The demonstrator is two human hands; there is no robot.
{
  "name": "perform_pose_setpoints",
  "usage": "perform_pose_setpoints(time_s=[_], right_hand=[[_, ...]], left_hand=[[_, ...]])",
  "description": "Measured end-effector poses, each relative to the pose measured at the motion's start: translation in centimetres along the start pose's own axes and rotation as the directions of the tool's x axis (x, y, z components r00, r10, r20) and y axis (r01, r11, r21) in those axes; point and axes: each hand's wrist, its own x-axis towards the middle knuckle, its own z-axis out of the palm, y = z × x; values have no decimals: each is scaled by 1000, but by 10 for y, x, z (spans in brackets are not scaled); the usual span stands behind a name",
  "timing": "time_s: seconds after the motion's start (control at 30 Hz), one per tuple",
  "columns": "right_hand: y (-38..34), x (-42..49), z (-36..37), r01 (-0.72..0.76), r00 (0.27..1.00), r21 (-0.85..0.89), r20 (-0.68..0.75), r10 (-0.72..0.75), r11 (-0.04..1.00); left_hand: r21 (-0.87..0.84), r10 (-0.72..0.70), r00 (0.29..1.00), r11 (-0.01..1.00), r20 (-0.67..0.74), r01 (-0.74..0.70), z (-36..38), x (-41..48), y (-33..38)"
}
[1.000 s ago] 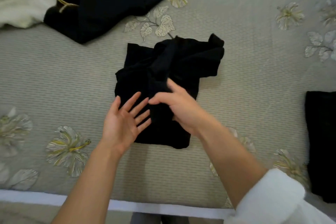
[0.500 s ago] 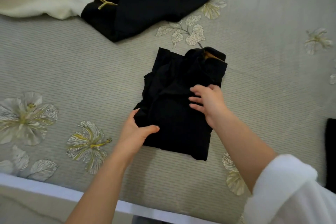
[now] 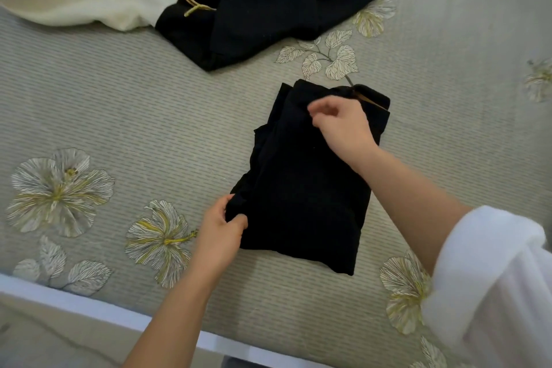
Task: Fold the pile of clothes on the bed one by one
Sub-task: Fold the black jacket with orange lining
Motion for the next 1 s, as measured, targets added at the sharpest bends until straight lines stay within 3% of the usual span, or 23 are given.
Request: perform_pose_setpoints(time_s=[0.1, 0.2, 0.27, 0.33, 0.37, 0.43, 0.47, 0.53, 0.63, 0.73, 0.87, 0.93, 1.0], right_hand=[[22, -10, 0, 71, 997, -192, -8, -74, 979], [27, -14, 6, 168, 939, -181, 329, -101, 969], [24, -16, 9, 114, 910, -28, 404, -93, 993], [25, -18, 6, 5, 972, 163, 232, -44, 987], [30, -19, 2, -26, 996, 193, 90, 9, 981], [49, -27, -7, -101, 970, 125, -206, 125, 987], [60, -33, -13, -156, 933, 94, -313, 178, 983], [84, -45, -23, -295, 877, 106, -366, 313, 950], [105, -53, -29, -464, 842, 176, -216, 494, 868], [112, -55, -28, -473, 873, 209, -17, 487, 856], [115, -64, -30, -457, 887, 134, -6, 461, 880], [114, -80, -35, -504, 863, 92, 20, 505, 859], [116, -103, -40, -614, 779, 46, 190, 597, 788]], left_hand=[[116, 72, 996, 991, -50, -65, 2, 1, -3], [173, 100, 995, 980, -28, -94, 4, 3, -2], [256, 88, 992, 965, -86, -64, 4, 5, 3], [386, 100, 981, 922, -166, -29, 4, 6, 5], [436, 119, 973, 900, -196, -22, 4, 6, 5], [472, 149, 956, 882, -252, -13, 4, 5, 1], [449, 132, 953, 894, -271, 4, 4, 3, 0], [315, 18, 962, 946, -273, 72, 3, -2, -2], [52, -175, 965, 981, -198, 189, 7, -10, -7], [-131, -235, 957, 968, -169, 214, 17, -13, -14], [-445, -289, 940, 876, -182, 183, 33, -19, -15], [-479, -271, 927, 870, -259, 120, 33, -22, -14], [-464, -224, 904, 885, -364, 32, 27, -23, -13]])
